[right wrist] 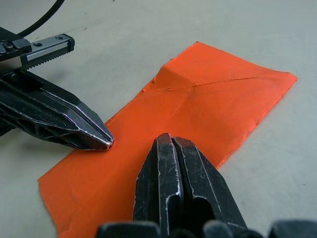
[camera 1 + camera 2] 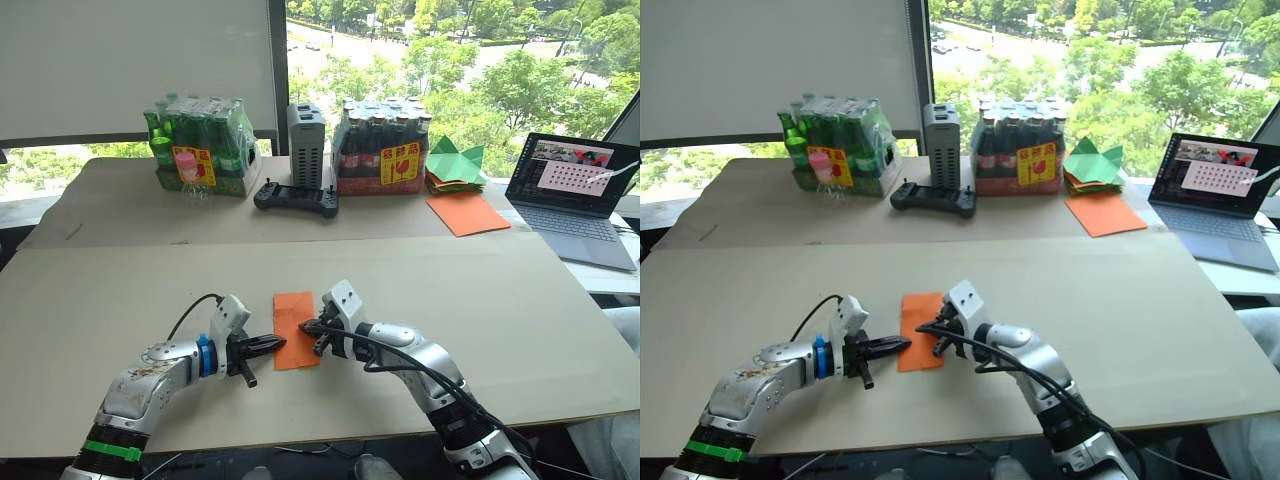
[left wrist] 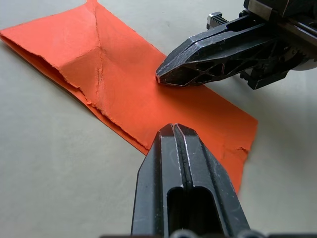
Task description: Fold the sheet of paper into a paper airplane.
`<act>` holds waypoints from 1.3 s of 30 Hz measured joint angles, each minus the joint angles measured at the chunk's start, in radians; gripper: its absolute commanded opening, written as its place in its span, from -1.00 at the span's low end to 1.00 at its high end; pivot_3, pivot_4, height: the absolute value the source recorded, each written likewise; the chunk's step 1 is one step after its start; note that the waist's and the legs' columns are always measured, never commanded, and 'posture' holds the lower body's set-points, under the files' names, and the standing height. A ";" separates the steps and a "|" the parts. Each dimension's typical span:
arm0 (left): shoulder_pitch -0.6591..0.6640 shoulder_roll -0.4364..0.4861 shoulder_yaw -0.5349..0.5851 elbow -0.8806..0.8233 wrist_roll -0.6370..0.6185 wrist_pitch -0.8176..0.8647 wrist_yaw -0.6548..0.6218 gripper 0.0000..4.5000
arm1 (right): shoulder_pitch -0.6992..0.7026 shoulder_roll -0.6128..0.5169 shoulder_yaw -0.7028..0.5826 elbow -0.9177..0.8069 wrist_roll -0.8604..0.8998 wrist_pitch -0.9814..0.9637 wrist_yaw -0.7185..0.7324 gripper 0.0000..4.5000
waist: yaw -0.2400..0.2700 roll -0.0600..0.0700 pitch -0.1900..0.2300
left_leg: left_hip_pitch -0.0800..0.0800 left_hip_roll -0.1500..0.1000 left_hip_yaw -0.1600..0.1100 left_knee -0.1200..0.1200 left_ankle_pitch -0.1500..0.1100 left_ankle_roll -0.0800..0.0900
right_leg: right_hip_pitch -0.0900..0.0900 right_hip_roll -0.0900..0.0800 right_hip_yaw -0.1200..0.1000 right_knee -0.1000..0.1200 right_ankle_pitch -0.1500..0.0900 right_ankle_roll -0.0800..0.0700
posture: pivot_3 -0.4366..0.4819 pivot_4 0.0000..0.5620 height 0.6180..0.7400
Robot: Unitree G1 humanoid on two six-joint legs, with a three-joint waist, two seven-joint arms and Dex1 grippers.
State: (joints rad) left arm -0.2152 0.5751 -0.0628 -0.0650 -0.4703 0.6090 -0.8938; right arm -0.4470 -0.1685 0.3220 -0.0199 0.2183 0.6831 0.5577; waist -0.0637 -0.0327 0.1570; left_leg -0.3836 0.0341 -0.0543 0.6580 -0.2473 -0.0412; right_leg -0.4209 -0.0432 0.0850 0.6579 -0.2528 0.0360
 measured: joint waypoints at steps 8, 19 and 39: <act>-0.008 -0.009 -0.017 0.013 0.028 -0.038 -0.002 -0.98 | 0.000 -0.049 -0.001 -0.043 -0.006 0.018 0.010 -1.00 | 0.002 0.000 0.000 | 0.000 0.000 0.000 0.000 0.000 0.000 | 0.000 0.000 0.000 0.000 0.000 0.000 | -0.05 -0.47 1.00; 0.000 -0.009 -0.013 0.004 0.029 -0.037 0.003 -0.98 | -0.028 -0.049 -0.002 -0.041 -0.005 0.033 0.049 -1.00 | 0.000 0.000 0.000 | 0.000 0.000 0.000 0.000 0.000 0.000 | 0.000 0.000 0.000 0.000 0.000 0.000 | -0.05 -0.47 1.00; 0.028 -0.009 -0.004 -0.036 0.028 -0.019 0.018 -0.98 | -0.129 0.048 -0.057 0.227 -0.052 -0.112 -0.055 -1.00 | -0.004 0.000 0.000 | 0.001 0.000 0.000 0.000 0.000 0.000 | 0.001 0.000 0.000 0.000 0.000 0.000 | -0.05 -0.47 1.00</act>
State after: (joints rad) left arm -0.1877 0.5666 -0.0668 -0.1009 -0.4420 0.5900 -0.8762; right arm -0.5760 -0.1207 0.2652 0.2069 0.1667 0.5715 0.5022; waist -0.0676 -0.0326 0.1569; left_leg -0.3823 0.0343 -0.0543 0.6579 -0.2473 -0.0412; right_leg -0.4200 -0.0432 0.0850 0.6580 -0.2528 0.0361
